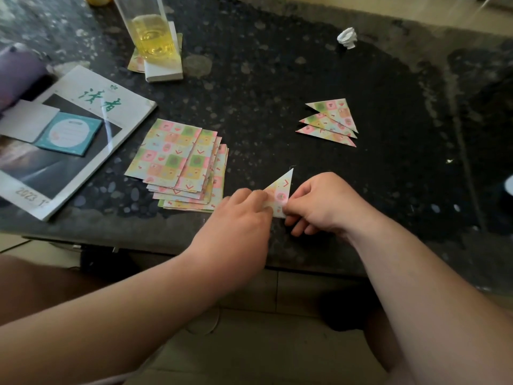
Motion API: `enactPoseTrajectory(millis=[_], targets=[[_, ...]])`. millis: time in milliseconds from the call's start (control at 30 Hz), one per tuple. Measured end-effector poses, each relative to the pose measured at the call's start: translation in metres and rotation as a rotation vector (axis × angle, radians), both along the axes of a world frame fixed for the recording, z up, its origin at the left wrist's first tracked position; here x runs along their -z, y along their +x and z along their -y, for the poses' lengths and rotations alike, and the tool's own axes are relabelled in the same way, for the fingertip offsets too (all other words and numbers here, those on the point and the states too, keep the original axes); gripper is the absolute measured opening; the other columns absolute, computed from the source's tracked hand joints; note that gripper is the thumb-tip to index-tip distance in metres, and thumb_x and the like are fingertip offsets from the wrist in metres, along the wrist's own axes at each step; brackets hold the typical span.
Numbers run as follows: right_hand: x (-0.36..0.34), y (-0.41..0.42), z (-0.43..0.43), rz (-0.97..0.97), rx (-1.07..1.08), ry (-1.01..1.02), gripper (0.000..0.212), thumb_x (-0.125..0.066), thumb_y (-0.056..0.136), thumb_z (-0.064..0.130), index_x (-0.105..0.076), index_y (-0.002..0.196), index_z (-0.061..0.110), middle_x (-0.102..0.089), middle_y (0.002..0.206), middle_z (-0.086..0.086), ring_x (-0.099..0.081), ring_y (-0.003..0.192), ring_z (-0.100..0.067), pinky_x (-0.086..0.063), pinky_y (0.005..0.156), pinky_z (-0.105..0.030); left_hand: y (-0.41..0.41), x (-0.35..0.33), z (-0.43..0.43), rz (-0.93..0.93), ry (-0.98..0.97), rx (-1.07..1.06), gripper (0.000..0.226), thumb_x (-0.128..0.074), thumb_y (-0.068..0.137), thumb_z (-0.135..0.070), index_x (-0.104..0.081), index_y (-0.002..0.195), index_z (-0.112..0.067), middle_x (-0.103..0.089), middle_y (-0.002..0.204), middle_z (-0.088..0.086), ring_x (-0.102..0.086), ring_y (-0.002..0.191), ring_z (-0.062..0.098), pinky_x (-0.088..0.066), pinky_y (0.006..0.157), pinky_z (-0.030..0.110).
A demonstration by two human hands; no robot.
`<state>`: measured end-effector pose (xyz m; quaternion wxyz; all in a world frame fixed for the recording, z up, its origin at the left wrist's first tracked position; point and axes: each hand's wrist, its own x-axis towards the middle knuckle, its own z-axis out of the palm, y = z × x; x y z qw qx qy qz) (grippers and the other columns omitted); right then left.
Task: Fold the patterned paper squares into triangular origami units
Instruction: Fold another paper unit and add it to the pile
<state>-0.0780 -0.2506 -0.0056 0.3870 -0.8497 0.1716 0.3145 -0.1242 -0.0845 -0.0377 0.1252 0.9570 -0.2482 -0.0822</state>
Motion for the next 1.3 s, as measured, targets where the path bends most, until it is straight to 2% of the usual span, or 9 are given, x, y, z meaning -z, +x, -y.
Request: enactPoseTrajectory(millis=[67, 167, 400, 533, 700, 900, 1033, 1133, 1300], targets=[[0.001, 0.0, 0.0, 0.001, 0.007, 0.01, 0.013, -0.065, 0.092, 0.004, -0.073, 0.082, 0.005, -0.075, 0.066, -0.007, -0.074, 0.057, -0.018, -0.052, 0.046, -0.023, -0.012, -0.002, 0.004, -0.031, 0.061, 0.035, 0.065, -0.048, 0.101, -0.046, -0.037, 0.154, -0.01, -0.023, 0.165, 0.009, -0.02, 0.149, 0.026, -0.021, 0.123, 0.038], [0.001, 0.001, 0.0, -0.007, 0.015, 0.02, 0.014, -0.063, 0.093, 0.004, -0.073, 0.084, 0.004, -0.076, 0.068, -0.009, -0.076, 0.061, -0.02, -0.058, 0.054, -0.027, -0.028, -0.005, 0.01, -0.042, 0.171, 0.067, 0.09, -0.036, 0.101, -0.062, -0.004, 0.16, -0.002, 0.006, 0.169, 0.018, 0.012, 0.156, 0.031, 0.005, 0.127, 0.04], [0.001, 0.001, 0.0, -0.011, 0.022, 0.037, 0.012, -0.064, 0.093, 0.003, -0.073, 0.085, 0.003, -0.076, 0.07, -0.011, -0.077, 0.063, -0.021, -0.061, 0.056, -0.029, -0.037, -0.002, 0.015, -0.091, 0.18, 0.02, 0.095, -0.03, 0.099, -0.069, 0.004, 0.16, -0.004, 0.017, 0.166, 0.021, 0.021, 0.153, 0.036, 0.004, 0.127, 0.049], [0.0, 0.001, 0.004, -0.011, 0.043, 0.103, 0.01, -0.067, 0.092, 0.005, -0.072, 0.084, 0.004, -0.075, 0.068, -0.011, -0.074, 0.056, -0.02, -0.053, 0.045, -0.024, -0.024, -0.011, 0.011, -0.069, 0.005, -0.066, 0.09, -0.048, 0.095, -0.065, -0.014, 0.161, -0.015, -0.011, 0.169, 0.009, -0.008, 0.155, 0.029, -0.013, 0.126, 0.044], [-0.002, 0.0, 0.015, 0.027, 0.075, 0.167, 0.009, -0.068, 0.09, 0.006, -0.072, 0.09, -0.002, -0.067, 0.059, -0.007, -0.05, 0.044, -0.015, -0.037, 0.042, -0.024, 0.013, -0.014, -0.004, -0.128, -0.2, -0.225, 0.05, -0.059, 0.099, -0.037, -0.045, 0.146, -0.026, -0.049, 0.134, -0.006, -0.044, 0.124, 0.017, -0.037, 0.102, 0.029], [-0.012, 0.004, 0.03, 0.076, 0.018, 0.135, 0.019, -0.065, 0.095, 0.003, -0.071, 0.105, 0.018, -0.075, 0.07, -0.006, -0.059, 0.051, -0.014, -0.045, 0.044, -0.024, 0.021, -0.009, -0.005, -0.178, -0.251, -0.267, 0.03, -0.05, 0.105, -0.031, -0.065, 0.131, -0.026, -0.055, 0.118, -0.011, -0.05, 0.107, 0.009, -0.045, 0.087, 0.023], [-0.01, 0.002, 0.035, 0.087, -0.12, -0.008, 0.038, -0.076, 0.092, 0.014, -0.059, 0.121, 0.033, -0.076, 0.072, 0.001, -0.066, 0.053, -0.012, -0.051, 0.05, -0.025, 0.026, -0.014, -0.008, -0.234, -0.315, -0.369, 0.033, -0.055, 0.103, -0.022, -0.06, 0.134, -0.028, -0.062, 0.117, -0.012, -0.057, 0.105, 0.009, -0.043, 0.083, 0.021], [-0.004, -0.003, 0.027, 0.127, -0.152, -0.018, 0.034, -0.076, 0.093, 0.02, -0.059, 0.118, 0.035, -0.075, 0.07, 0.004, -0.068, 0.052, -0.011, -0.05, 0.049, -0.023, 0.029, -0.017, -0.009, -0.265, -0.375, -0.445, 0.042, -0.06, 0.099, -0.015, -0.052, 0.136, -0.032, -0.061, 0.103, -0.017, -0.059, 0.096, 0.006, -0.045, 0.075, 0.019], [-0.005, -0.001, 0.023, 0.186, 0.037, -0.011, 0.023, -0.054, 0.094, 0.005, -0.066, 0.103, 0.023, -0.075, 0.081, -0.005, -0.068, 0.053, -0.013, -0.051, 0.046, -0.024, 0.023, -0.015, -0.004, -0.19, -0.292, -0.356, 0.022, -0.058, 0.097, -0.009, -0.047, 0.089, -0.026, -0.052, 0.088, -0.012, -0.052, 0.082, 0.01, -0.05, 0.069, 0.029]])
